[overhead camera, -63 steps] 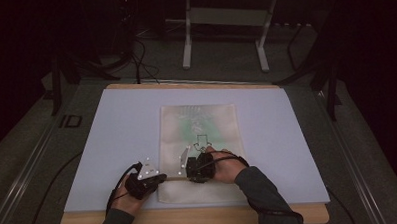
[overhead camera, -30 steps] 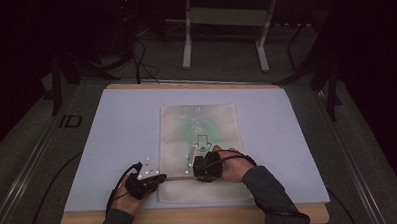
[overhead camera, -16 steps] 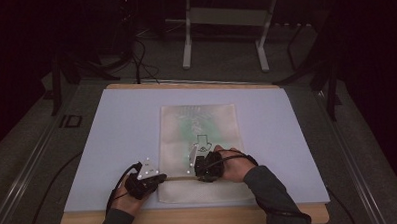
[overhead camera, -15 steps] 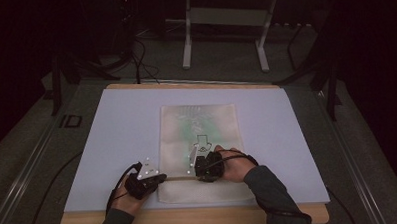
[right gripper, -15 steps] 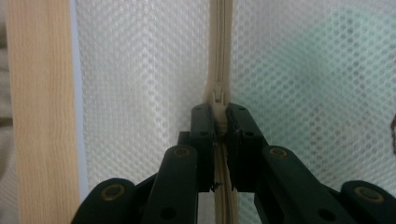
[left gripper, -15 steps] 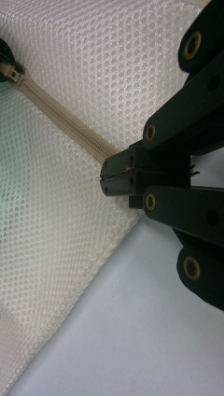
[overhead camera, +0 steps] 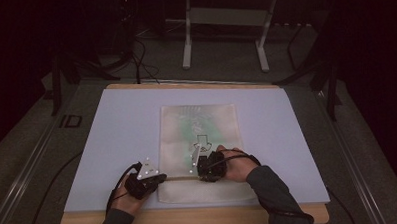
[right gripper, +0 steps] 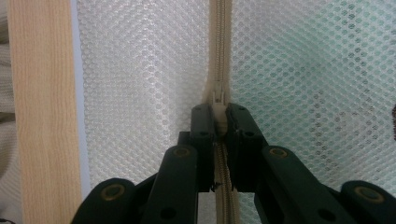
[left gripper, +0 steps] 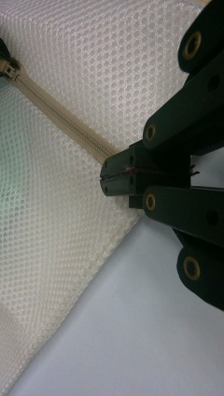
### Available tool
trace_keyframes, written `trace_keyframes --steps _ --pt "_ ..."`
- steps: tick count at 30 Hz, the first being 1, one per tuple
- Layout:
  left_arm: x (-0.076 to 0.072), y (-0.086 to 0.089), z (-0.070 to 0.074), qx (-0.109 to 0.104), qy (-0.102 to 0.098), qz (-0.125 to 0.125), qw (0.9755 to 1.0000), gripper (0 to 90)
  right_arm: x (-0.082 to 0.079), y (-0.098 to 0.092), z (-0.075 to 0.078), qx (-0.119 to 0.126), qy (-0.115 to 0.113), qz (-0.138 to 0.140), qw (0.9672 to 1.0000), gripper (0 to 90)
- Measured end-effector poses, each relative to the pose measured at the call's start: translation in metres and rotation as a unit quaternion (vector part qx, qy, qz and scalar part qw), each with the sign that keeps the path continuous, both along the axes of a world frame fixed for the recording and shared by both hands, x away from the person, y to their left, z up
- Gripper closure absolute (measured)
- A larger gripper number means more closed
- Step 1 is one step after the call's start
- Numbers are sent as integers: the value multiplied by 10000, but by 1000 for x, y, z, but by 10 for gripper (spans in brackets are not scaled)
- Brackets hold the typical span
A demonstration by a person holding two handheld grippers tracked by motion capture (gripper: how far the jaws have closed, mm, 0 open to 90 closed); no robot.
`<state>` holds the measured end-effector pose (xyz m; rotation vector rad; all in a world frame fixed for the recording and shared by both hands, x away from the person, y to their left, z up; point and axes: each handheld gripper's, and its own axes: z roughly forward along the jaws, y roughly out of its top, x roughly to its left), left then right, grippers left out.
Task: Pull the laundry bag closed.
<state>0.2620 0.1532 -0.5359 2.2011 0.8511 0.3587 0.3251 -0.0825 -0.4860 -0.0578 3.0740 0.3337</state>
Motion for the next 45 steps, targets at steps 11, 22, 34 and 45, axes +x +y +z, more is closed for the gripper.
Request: trace_keyframes --steps 11,22,34,45 --pt "0 0 0 -9 9 4 10000 896 1 -9 1 44 -26 2 10000 823" --pt "0 0 0 0 2 0 10000 896 0 -10 1 -8 9 -29 10000 823" --pt "0 0 0 14 2 -2 10000 896 1 -19 2 -43 -4 -94 9999 823" --pt "0 0 0 8 4 -2 10000 895 1 -28 3 -37 -30 -159 9999 823"
